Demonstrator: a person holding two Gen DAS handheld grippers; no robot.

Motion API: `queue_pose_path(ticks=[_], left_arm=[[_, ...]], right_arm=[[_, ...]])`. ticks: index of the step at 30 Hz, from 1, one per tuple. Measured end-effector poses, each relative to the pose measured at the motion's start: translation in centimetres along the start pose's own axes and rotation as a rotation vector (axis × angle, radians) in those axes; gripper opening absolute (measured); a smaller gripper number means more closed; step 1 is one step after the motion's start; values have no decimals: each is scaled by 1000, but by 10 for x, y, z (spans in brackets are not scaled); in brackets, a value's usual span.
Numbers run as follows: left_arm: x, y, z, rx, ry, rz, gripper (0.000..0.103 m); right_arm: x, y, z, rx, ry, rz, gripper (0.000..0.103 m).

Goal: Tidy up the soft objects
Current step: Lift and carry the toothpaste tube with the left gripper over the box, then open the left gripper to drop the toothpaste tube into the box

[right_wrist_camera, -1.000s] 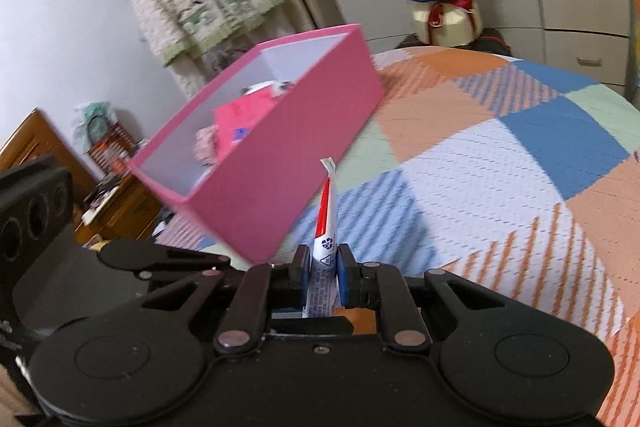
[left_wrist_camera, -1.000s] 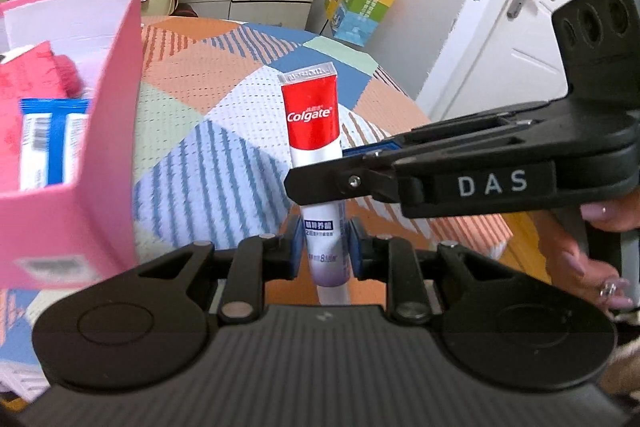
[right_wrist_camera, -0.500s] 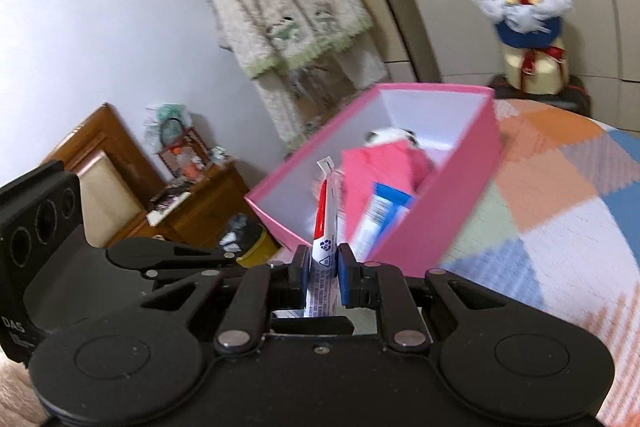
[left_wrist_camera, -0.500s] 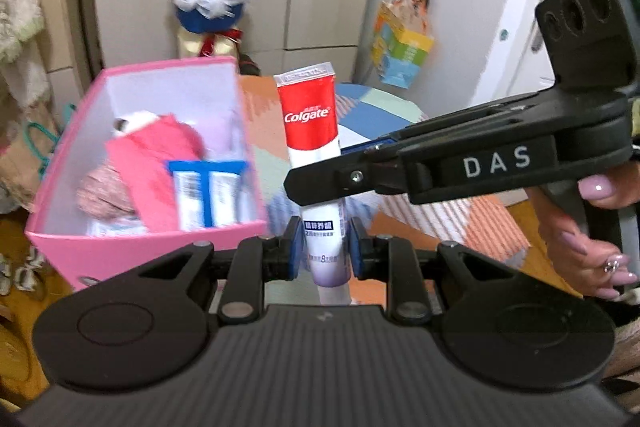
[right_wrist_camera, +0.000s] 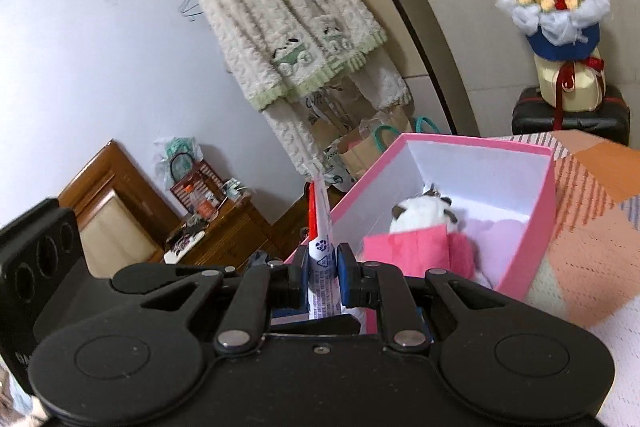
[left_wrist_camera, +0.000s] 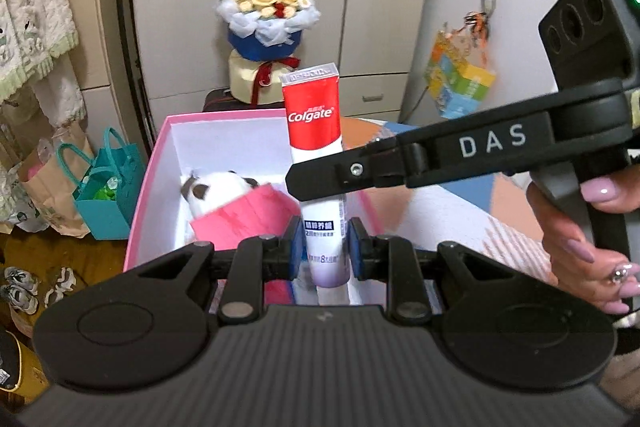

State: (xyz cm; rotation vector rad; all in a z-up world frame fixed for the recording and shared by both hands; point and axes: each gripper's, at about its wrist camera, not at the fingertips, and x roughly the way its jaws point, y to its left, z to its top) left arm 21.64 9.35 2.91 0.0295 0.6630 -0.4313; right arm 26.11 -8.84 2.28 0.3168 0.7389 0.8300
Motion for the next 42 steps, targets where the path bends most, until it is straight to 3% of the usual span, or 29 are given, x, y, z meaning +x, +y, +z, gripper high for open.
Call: queue_pose_path(ticks=[12, 19, 23, 31, 36, 39, 42], left_arm=[[87, 53, 11, -64, 120, 67, 21], [103, 62, 12, -97, 139, 57, 21], [104, 58, 12, -86, 124, 90, 25], [79, 53, 11, -79, 64, 109, 44], [48, 42, 8, -50, 14, 125, 62], [32, 34, 3, -36, -1, 135, 70], [19, 23, -1, -18, -7, 137, 76]], right_arm=[[92, -65, 30, 121, 113, -3, 18], [103, -68, 29, 56, 108, -104, 32], [88, -59, 26, -33, 35, -210, 52], [37, -59, 9, -32, -32, -205, 56], [-4, -55, -10, -48, -89, -216, 60], [-26, -46, -26, -91, -114, -243, 67], [-45, -37, -41, -138, -128, -288, 67]])
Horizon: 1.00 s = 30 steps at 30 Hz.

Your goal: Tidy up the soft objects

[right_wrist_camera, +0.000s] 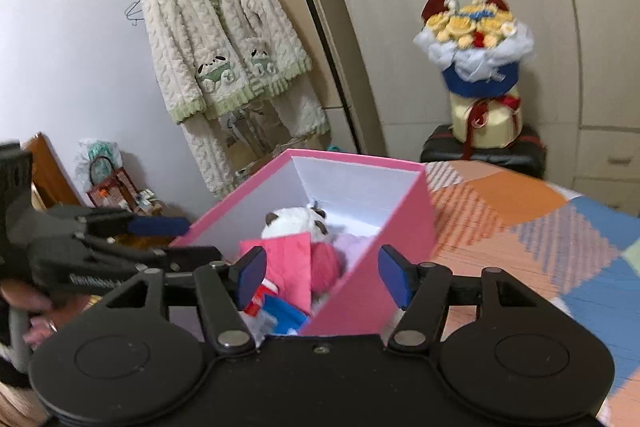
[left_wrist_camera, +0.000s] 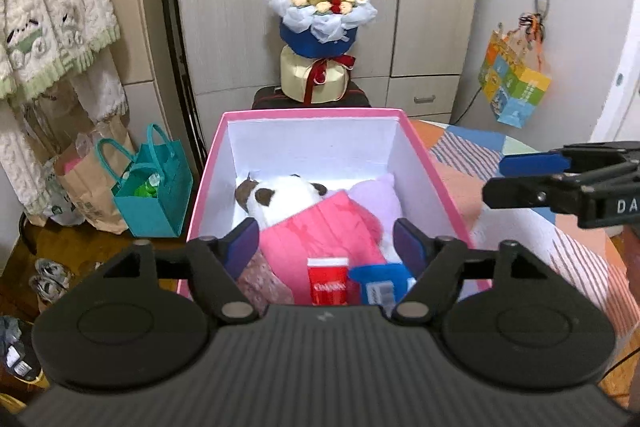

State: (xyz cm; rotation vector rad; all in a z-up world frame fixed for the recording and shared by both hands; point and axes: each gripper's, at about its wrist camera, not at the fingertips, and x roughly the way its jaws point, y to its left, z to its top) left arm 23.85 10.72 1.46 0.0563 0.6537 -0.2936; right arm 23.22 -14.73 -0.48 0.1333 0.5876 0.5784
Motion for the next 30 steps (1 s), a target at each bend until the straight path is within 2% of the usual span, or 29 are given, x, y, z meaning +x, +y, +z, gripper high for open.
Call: queue_pose_path(ticks=[2, 5, 8, 9, 10, 11, 16, 18, 24, 27, 30], left_arm=[[-11, -6, -1, 7, -13, 9, 79], [-28, -16, -2, 18, -28, 26, 90], [-40, -27, -1, 56, -9, 49, 102], [-43, -32, 1, 81, 9, 55, 102], [-45, -36, 3, 92, 21, 67, 102], [-48, -41, 5, 91, 32, 89, 102], [-63, -67, 10, 160, 133, 150, 102], [-73, -74, 3, 171, 106, 157, 102], [-100, -83, -31, 106, 35, 97, 102], [-110, -89, -53, 93, -33, 114, 102], [-114, -90, -62, 68, -57, 82, 102]], right_arm=[[-14, 7, -6, -40, -12, -31, 68], [-32, 19, -13, -99, -17, -61, 72], [-51, 30, -18, -138, -26, -77, 76], [-56, 33, -19, -154, -28, -85, 79], [-62, 36, -21, -169, -33, -98, 89], [-68, 39, -21, -182, -43, -114, 94], [-97, 48, -21, -175, -67, -195, 102], [-109, 48, -22, -158, -70, -233, 102], [-144, 57, -43, -154, -99, -350, 103], [-154, 64, -55, -165, -91, -389, 103], [-159, 68, -66, -141, -94, -411, 103]])
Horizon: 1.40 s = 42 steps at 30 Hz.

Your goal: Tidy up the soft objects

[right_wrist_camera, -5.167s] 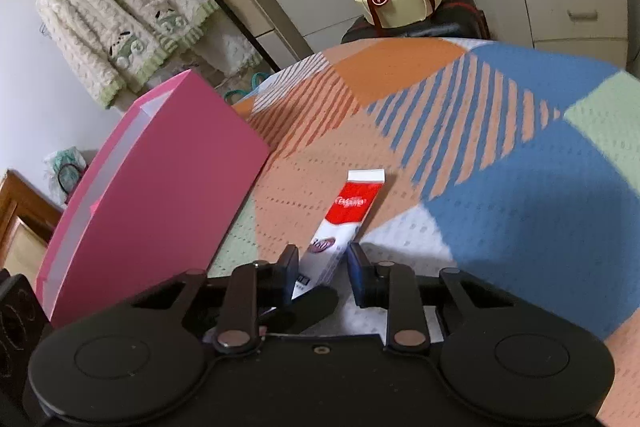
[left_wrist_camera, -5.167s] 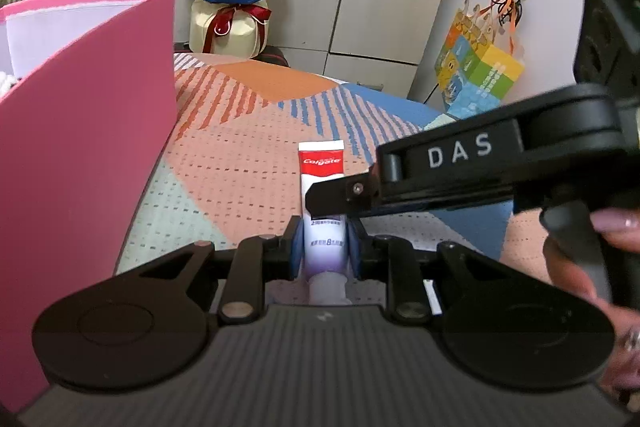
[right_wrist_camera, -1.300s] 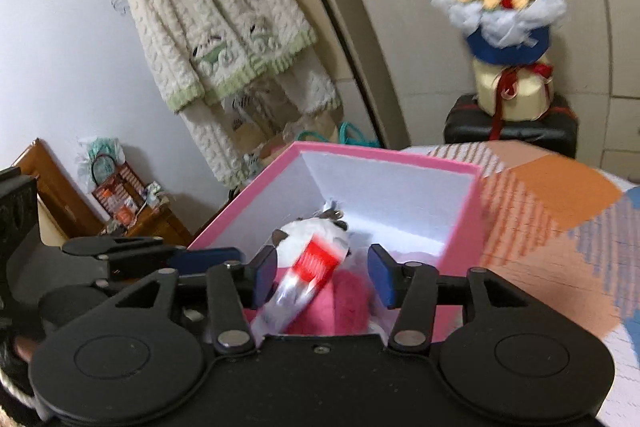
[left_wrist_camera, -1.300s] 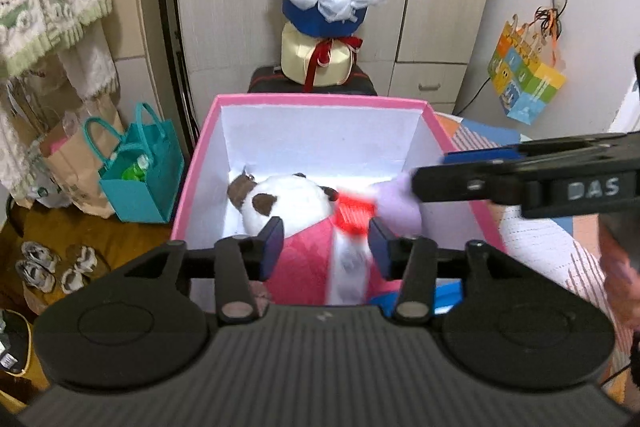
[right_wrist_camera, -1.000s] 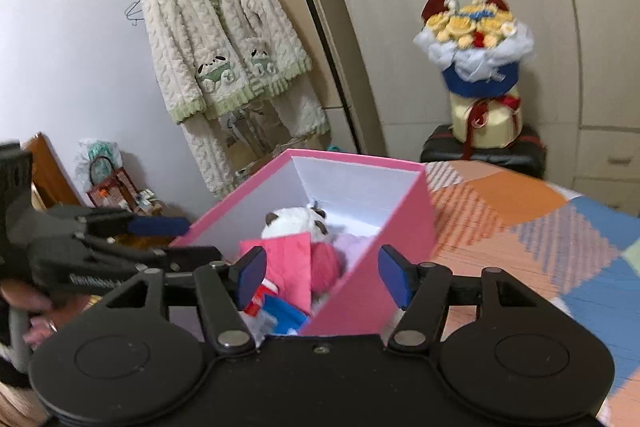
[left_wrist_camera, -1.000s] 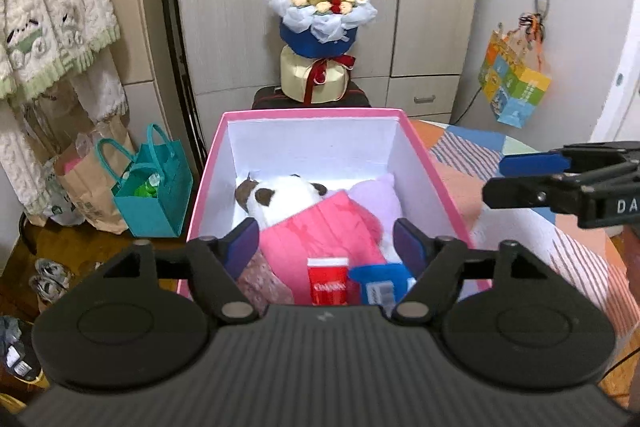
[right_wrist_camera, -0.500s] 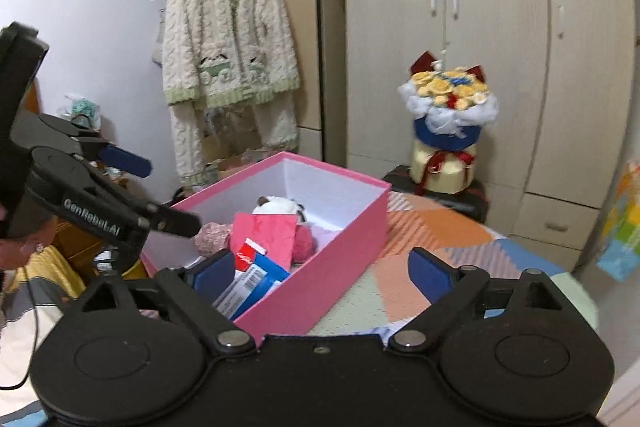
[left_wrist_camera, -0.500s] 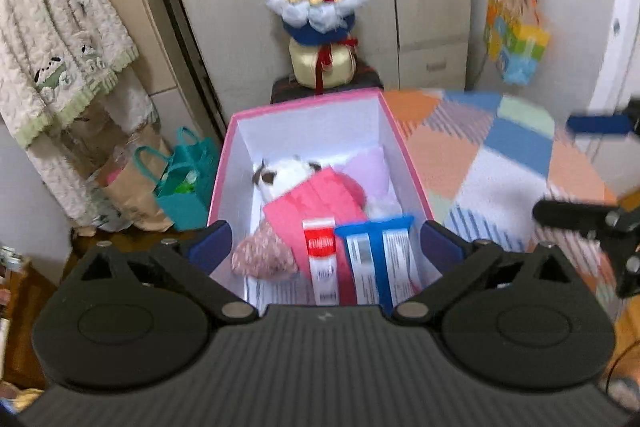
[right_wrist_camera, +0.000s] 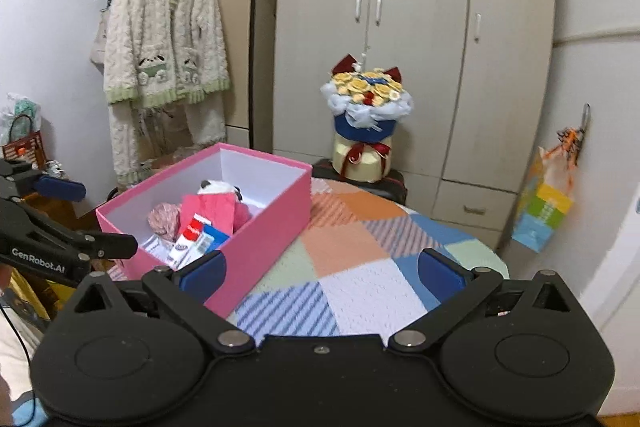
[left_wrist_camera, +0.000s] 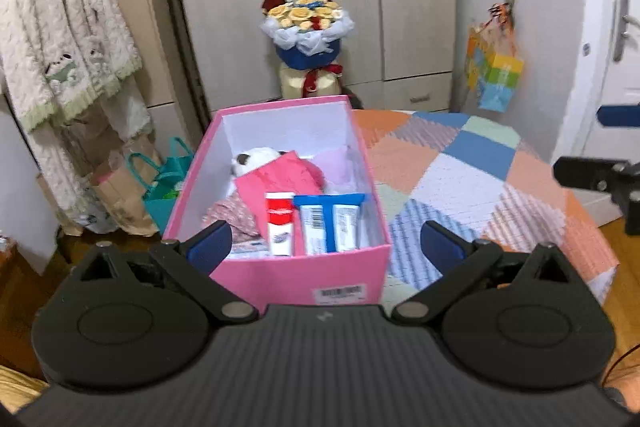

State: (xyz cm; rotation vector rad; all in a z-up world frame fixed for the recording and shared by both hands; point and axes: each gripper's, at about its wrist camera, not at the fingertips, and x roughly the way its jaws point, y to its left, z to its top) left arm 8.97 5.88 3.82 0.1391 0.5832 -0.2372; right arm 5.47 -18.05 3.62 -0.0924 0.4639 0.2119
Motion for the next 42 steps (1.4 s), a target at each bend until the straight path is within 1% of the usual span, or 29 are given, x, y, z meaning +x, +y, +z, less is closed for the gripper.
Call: queue_pose_path(ticks=[3, 5, 7, 11, 13, 16, 18, 22, 25, 27, 30, 34, 37, 40, 42], left_arm=[[-4, -3, -4, -10, -33, 13, 102], [-7, -8, -5, 1, -54, 23, 102], [-8, -12, -6, 10, -62, 13, 102], [-8, -16, -11, -6, -61, -16, 102], [-6, -17, -14, -20, -51, -16, 102], [-4, -16, -21, -76, -37, -20, 102], [-1, -19, -25, -70, -21, -30, 102], [3, -27, -31, -46, -15, 0, 102], [3, -38, -34, -22, -46, 58, 102], [3, -43, -34, -13, -55, 51, 102], [2, -49, -37, -14, -62, 18, 102], [2, -52, -41, -16, -65, 16, 102], [2, -50, -43, -17, -72, -18, 102], [0, -46, -46, -38, -83, -12, 102], [-1, -44, -47, -47, -91, -1, 102]], right_arm=[[-5, 5, -10, -7, -18, -46, 103], [-6, 9, -12, -25, -14, -57, 103], [-5, 9, -13, -23, -9, -74, 103], [-5, 7, -17, 4, -4, -106, 103], [-6, 5, -21, 28, 6, -101, 103], [-8, 0, -28, 76, 20, -73, 103], [-9, 0, -31, 89, 29, -70, 103], [-10, 2, -35, 84, 38, -71, 103], [-12, 1, -37, 100, 32, -73, 103], [-14, 2, -38, 110, 26, -76, 103], [-17, 2, -42, 122, 12, -96, 103], [-21, 0, -50, 153, -4, -130, 103], [-23, -3, -54, 166, -7, -139, 103], [-26, 0, -57, 157, -15, -175, 103], [-27, 1, -58, 153, -18, -180, 103]])
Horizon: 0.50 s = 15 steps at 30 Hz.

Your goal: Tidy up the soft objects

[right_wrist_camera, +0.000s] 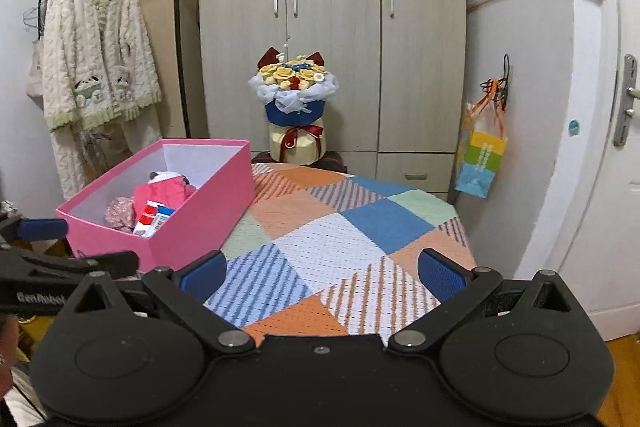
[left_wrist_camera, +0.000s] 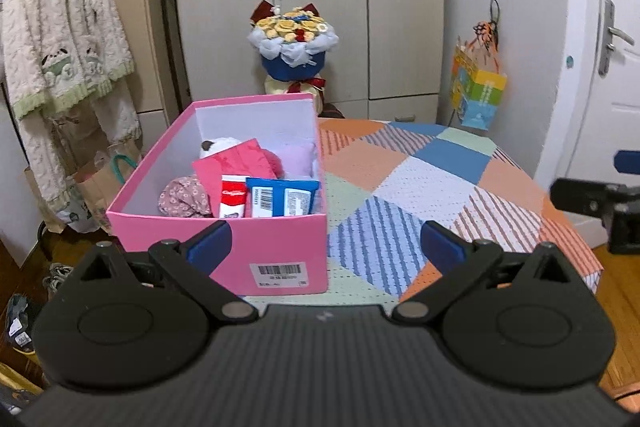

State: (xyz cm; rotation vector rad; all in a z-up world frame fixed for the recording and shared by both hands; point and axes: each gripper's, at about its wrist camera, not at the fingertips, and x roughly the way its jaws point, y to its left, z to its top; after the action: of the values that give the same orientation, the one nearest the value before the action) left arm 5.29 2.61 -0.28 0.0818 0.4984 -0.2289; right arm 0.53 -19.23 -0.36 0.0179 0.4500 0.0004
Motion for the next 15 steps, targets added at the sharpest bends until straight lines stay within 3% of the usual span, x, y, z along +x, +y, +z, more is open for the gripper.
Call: queue_pose_path(ticks=[9, 15], left_arm=[[-2, 4, -5, -14, -18, 38, 102], [-4, 4, -7, -11, -27, 59, 102]], right_arm=[[-6, 9, -6, -37, -39, -53, 103], [-6, 7, -8, -25, -42, -45, 103]])
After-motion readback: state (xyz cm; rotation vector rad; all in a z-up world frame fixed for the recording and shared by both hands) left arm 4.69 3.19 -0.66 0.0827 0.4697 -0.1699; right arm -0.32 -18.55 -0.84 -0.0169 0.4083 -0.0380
